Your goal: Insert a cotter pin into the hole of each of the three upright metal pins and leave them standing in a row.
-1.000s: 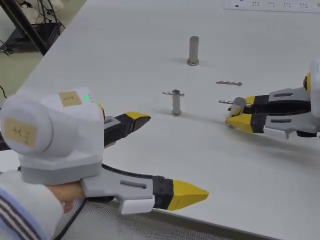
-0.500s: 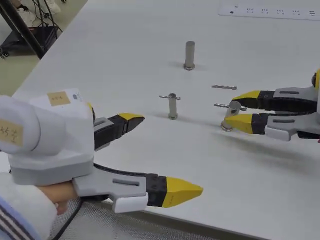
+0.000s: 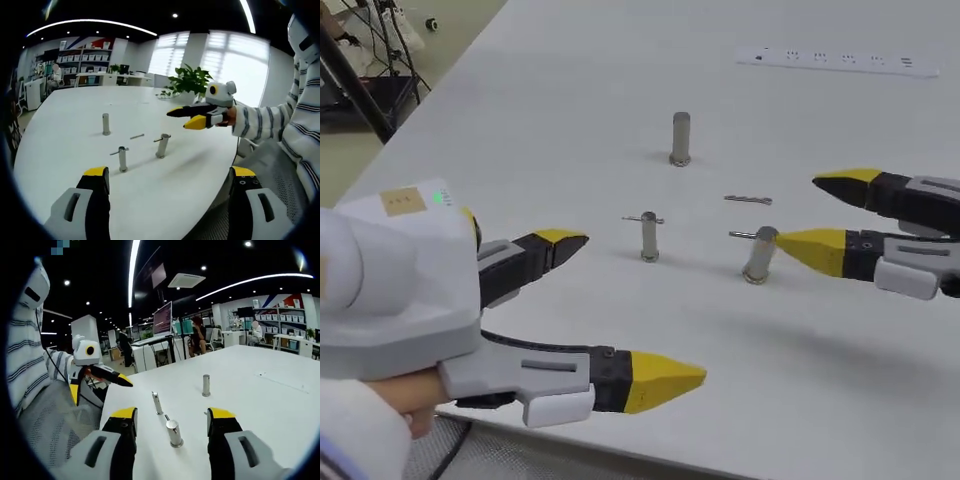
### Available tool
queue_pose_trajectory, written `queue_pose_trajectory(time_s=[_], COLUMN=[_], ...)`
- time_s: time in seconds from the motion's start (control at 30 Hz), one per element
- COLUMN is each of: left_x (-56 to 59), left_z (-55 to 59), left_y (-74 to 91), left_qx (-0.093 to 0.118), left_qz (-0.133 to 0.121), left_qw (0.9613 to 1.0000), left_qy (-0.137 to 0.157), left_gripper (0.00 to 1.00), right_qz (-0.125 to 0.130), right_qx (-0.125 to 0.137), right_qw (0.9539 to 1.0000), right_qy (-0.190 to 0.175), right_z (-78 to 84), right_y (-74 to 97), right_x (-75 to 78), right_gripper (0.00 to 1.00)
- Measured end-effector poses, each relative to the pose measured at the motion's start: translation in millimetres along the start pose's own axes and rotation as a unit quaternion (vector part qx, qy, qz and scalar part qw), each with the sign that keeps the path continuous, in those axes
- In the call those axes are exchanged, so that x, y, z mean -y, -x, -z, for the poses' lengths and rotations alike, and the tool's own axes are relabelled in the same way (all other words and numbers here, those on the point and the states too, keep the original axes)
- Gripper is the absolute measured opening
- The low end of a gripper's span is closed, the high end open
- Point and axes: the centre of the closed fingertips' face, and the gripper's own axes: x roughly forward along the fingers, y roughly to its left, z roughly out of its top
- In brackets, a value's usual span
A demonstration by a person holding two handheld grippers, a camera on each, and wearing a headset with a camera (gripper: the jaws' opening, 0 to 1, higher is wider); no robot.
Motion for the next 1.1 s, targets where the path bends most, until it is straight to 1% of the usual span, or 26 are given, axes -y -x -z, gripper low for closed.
queue_pose_trajectory(time_s=[0.1,0.13,0.17,0.23,0.27,0.37,0.47,0.53,0.6,0.7,0.73,0.77,0.83,0.9,1.03,1.1], left_x=[-0.5,-0.5,-0.3,-0.2,-0.6,-4.1,-7.1,-8.7,-12.1,-16.0,-16.6,-17.3,-18.4,-19.8,-24.5,-26.3], left_z=[-2.4,-3.0,-3.7,-4.7,-5.4,-7.4,-8.5,-9.1,-10.9,-13.7,-14.5,-15.3,-16.6,-17.9,-20.2,-20.1], left_y=[1.0,1.1,1.1,1.0,0.9,0.5,0.1,0.3,1.1,2.1,2.1,2.2,2.2,2.3,3.1,3.6], left_qx=[0.002,0.003,0.002,0.0,0.0,-0.001,-0.005,-0.008,-0.009,-0.005,-0.004,-0.003,-0.002,0.0,0.005,0.005], left_qz=[0.003,0.004,0.006,0.011,0.013,0.015,0.018,0.02,0.02,0.019,0.019,0.019,0.02,0.019,0.013,0.012], left_qw=[1.0,1.0,1.0,0.9999,0.9999,0.9999,0.9998,0.9998,0.9998,0.9998,0.9998,0.9998,0.9998,0.9998,0.9999,0.9999], left_qy=[-0.001,-0.001,-0.001,0.0,0.0,0.0,0.002,-0.001,-0.002,0.001,0.003,0.004,0.003,0.004,0.006,0.007], left_gripper=[0.99,0.99,0.99,0.99,0.99,0.99,0.99,0.99,0.99,0.99,0.99,0.99,0.99,0.99,0.99,0.99], right_qz=[0.012,0.016,0.021,0.03,0.032,0.039,0.049,0.052,0.06,0.069,0.073,0.076,0.081,0.091,0.101,0.107], right_qx=[0.009,0.006,0.0,0.001,0.0,0.0,-0.002,0.001,0.01,0.019,0.025,0.03,0.028,0.027,0.027,0.022], right_qw=[0.9996,0.9993,0.9989,0.9989,0.9986,0.9971,0.9952,0.9943,0.992,0.9897,0.9889,0.9876,0.9857,0.9849,0.983,0.9826], right_qy=[-0.024,-0.034,-0.043,-0.036,-0.043,-0.065,-0.085,-0.094,-0.111,-0.124,-0.127,-0.134,-0.145,-0.145,-0.151,-0.151], right_z=[-4.6,-4.4,-2.8,-4.6,-5.2,-3.9,-1.4,-1.9,-3.5,-4.4,-4.9,-4.3,-1.3,1.4,3.3,4.7], right_y=[7.6,9.1,10.5,13.5,15.2,18.0,21.0,23.8,27.9,32.6,33.9,36.1,40.4,43.9,48.9,50.4], right_x=[-0.9,-1.3,-1.4,-2.4,-3.8,-3.8,-2.3,-2.8,-3.0,-3.4,-3.2,-3.7,-4.4,-4.9,-7.0,-8.0], right_gripper=[0.61,0.64,0.7,0.77,0.79,0.82,0.88,0.9,0.92,0.96,0.98,0.98,0.98,0.98,0.98,0.98])
